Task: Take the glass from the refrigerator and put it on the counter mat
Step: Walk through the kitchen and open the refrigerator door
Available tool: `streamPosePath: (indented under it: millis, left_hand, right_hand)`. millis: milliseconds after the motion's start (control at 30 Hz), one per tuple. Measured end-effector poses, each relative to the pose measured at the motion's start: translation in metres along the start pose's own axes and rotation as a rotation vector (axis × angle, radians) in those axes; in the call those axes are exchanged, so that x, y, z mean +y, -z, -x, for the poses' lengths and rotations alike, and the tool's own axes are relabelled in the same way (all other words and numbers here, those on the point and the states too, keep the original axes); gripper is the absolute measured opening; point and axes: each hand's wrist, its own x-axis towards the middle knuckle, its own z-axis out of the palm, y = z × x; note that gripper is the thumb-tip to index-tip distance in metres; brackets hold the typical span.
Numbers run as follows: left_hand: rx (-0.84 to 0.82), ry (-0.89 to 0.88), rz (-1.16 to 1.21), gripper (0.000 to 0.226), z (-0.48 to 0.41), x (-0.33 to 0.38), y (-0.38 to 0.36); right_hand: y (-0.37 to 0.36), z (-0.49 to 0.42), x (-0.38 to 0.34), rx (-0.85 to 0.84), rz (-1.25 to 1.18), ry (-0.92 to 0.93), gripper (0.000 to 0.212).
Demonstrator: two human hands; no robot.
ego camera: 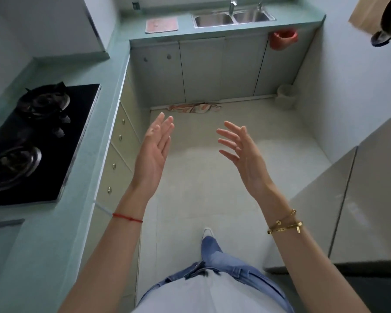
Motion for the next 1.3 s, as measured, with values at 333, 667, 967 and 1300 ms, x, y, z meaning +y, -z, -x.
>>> streamPosePath:
  millis: [333, 667, 967, 1300]
  left_hand:
    - [0.070, -0.043, 0.016, 0.047, -0.183, 0.013, 0.002]
    - [0.074, -0.023, 0.042, 0.061, -0.347, -0.004, 0.018]
    - [-0.062, 0.017, 0.010, 0.067, -0.554, 0.004, 0.011]
    - [-0.424, 0.117, -0.017, 0.060, -0.737, -0.017, -0.066]
  right_hand:
    - [0.002, -0.188, -0.015, -0.042, 0.006, -0.035, 0.048]
    - [0.000, -0.345, 0.003, -0.046, 0.012, -0.067, 0.056]
    - [0.005, -0.520, -0.006, 0.081, -0.032, -0.028, 0.060]
    - [0.065, -0.643, -0.033, 0.421, -0.062, 0.048, 0.062]
